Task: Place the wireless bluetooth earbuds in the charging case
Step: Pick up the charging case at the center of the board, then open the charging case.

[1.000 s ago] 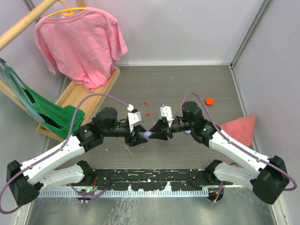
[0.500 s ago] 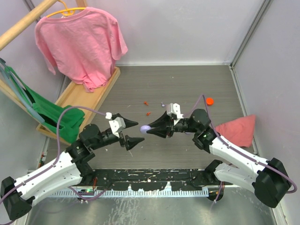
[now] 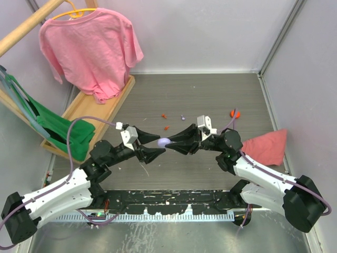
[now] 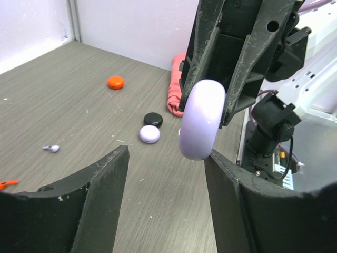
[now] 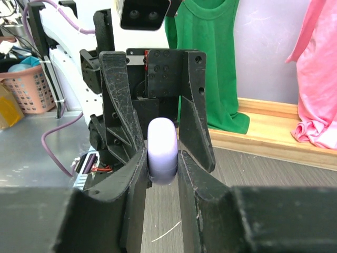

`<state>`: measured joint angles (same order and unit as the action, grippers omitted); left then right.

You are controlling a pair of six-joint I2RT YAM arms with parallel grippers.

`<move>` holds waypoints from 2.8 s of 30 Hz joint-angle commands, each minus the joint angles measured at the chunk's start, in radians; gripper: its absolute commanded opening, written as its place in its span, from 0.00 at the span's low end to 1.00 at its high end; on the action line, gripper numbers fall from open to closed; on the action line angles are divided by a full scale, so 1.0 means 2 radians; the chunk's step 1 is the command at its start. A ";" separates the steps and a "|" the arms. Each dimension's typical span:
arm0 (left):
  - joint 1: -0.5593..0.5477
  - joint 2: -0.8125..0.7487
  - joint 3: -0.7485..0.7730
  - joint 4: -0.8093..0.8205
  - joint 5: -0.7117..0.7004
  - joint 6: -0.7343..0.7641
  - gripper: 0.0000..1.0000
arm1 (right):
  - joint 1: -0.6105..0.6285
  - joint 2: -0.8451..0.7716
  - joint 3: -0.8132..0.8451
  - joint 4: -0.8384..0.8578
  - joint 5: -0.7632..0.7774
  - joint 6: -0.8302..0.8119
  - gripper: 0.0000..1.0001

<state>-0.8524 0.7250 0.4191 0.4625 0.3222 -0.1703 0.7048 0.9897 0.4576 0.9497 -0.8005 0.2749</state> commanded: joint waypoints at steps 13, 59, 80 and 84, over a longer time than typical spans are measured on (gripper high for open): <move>0.040 0.042 -0.005 0.162 0.086 -0.103 0.42 | 0.001 0.013 -0.010 0.076 0.016 0.031 0.01; 0.050 0.040 0.003 0.110 0.209 -0.044 0.00 | 0.001 -0.039 0.050 -0.163 0.060 -0.085 0.37; 0.050 0.006 0.006 0.010 0.198 0.014 0.00 | 0.001 -0.043 0.114 -0.303 0.118 -0.104 0.47; 0.050 0.006 0.007 0.004 0.201 0.017 0.00 | 0.001 -0.037 0.121 -0.310 0.127 -0.096 0.48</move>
<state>-0.7429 0.7551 0.3981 0.4793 0.6350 -0.1532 0.7200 0.9100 0.6323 0.3050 -0.6647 0.0910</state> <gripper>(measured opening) 0.256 0.478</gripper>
